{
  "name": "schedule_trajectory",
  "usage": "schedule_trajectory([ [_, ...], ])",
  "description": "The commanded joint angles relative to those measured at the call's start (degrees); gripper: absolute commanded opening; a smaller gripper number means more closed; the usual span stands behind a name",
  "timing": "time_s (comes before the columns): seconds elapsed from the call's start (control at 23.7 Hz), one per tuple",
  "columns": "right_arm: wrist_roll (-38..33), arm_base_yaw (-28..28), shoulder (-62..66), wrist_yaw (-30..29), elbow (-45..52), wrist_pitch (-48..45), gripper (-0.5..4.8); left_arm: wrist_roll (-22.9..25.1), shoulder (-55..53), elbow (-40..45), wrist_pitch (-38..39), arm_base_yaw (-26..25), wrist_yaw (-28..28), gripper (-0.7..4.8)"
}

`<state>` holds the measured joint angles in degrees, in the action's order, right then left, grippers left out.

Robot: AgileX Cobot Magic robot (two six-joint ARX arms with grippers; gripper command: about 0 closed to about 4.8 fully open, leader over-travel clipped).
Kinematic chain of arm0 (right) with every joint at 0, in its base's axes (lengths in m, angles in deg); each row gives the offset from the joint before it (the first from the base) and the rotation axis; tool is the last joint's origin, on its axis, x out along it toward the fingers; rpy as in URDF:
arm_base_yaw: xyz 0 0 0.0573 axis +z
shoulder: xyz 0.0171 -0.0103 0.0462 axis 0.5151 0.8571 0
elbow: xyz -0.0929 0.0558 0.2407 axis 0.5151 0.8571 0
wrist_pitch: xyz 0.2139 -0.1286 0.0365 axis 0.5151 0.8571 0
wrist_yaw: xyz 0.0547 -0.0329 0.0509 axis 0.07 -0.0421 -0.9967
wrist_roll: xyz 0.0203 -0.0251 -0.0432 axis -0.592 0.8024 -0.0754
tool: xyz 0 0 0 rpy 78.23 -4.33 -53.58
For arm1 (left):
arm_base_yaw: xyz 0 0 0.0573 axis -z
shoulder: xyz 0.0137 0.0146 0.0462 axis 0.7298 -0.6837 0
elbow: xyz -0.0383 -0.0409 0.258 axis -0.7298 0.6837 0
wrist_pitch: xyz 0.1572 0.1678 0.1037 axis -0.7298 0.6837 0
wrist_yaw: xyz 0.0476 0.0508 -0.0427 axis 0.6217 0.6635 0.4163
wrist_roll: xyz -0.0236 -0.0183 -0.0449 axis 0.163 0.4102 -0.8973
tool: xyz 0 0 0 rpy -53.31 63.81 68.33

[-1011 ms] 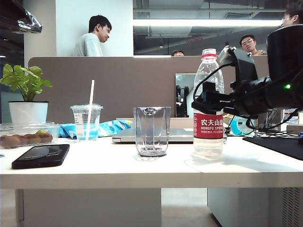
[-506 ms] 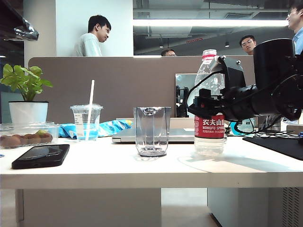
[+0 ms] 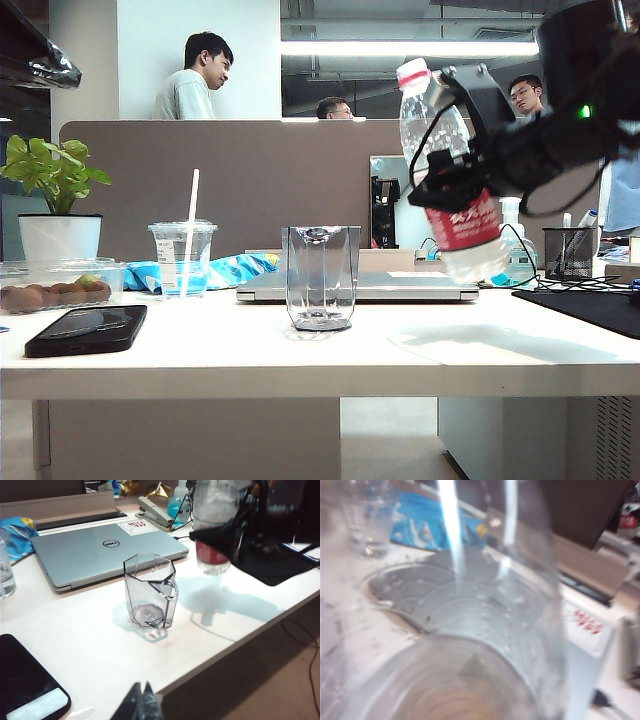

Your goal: Pick up the mineral water bottle on the table and pour water into the mug until it's half full.

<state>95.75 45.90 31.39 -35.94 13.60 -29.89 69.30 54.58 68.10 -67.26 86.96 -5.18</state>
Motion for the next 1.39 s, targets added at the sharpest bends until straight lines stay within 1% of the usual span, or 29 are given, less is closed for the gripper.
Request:
schedule_trajectory([
  [0.04, 11.28, 0.13, -3.69, 4.87, -4.61, 11.06, 2.56, 0.20, 0.02, -0.20, -0.55, -0.09, 0.15, -0.04],
  [0.08, 15.39, 0.13, -4.13, 7.45, -7.15, 16.26, 2.58, 0.20, 0.02, -0.20, -0.55, -0.09, 0.15, -0.04],
  [0.17, 20.04, 0.15, -4.13, 9.94, -10.34, 21.81, 2.66, 0.17, 0.02, -0.20, -0.57, -0.09, 0.15, -0.04],
  [0.21, 23.69, 0.55, -4.13, 11.26, -12.50, 25.09, 2.66, 0.17, 0.02, -0.20, -0.52, -0.09, 0.15, -0.04],
  [0.34, 32.33, 1.84, -4.11, 14.73, -15.28, 26.60, 2.65, 0.17, 0.02, -0.20, -0.50, -0.09, 0.13, -0.04],
  [0.46, 38.25, 2.84, -4.09, 15.02, -16.39, 26.97, 2.65, 0.17, 0.02, -0.20, -0.55, -0.09, 0.15, -0.04],
  [0.59, 41.97, 3.67, -4.07, 15.32, -16.61, 26.95, 2.65, 0.17, 0.02, -0.20, -0.55, -0.07, -0.11, -0.04],
  [0.67, 43.80, 3.82, -3.78, 16.59, -16.66, 26.93, 2.65, 0.17, 0.02, -0.20, -0.52, -0.07, -0.28, -0.04],
  [0.88, 44.50, 3.82, -2.05, 18.71, -16.85, 27.47, 2.65, 0.17, 0.02, -0.20, -0.50, -0.07, -0.28, -0.04],
  [0.97, 47.06, 3.82, -0.50, 18.71, -16.85, 27.67, 2.65, 0.17, 0.02, -0.20, -0.52, -0.07, -0.26, -0.04],
  [1.1, 47.43, 4.11, 1.44, 20.09, -16.85, 27.78, 2.65, 0.17, 0.04, -0.20, -0.52, -0.07, -0.28, -0.04],
  [1.22, 50.29, 4.15, 2.45, 21.09, -16.85, 27.78, 2.65, 0.17, 0.02, -0.20, -0.50, -0.07, -0.28, -0.04],
  [1.31, 53.51, 4.15, 3.34, 21.33, -16.87, 27.78, 2.65, 0.17, 0.04, -0.20, -0.50, -0.07, -0.28, -0.04],
  [1.39, 54.88, 4.15, 3.52, 21.49, -16.87, 27.78, 2.65, 0.15, 0.04, -0.20, -0.55, -0.07, -0.28, -0.04],
])
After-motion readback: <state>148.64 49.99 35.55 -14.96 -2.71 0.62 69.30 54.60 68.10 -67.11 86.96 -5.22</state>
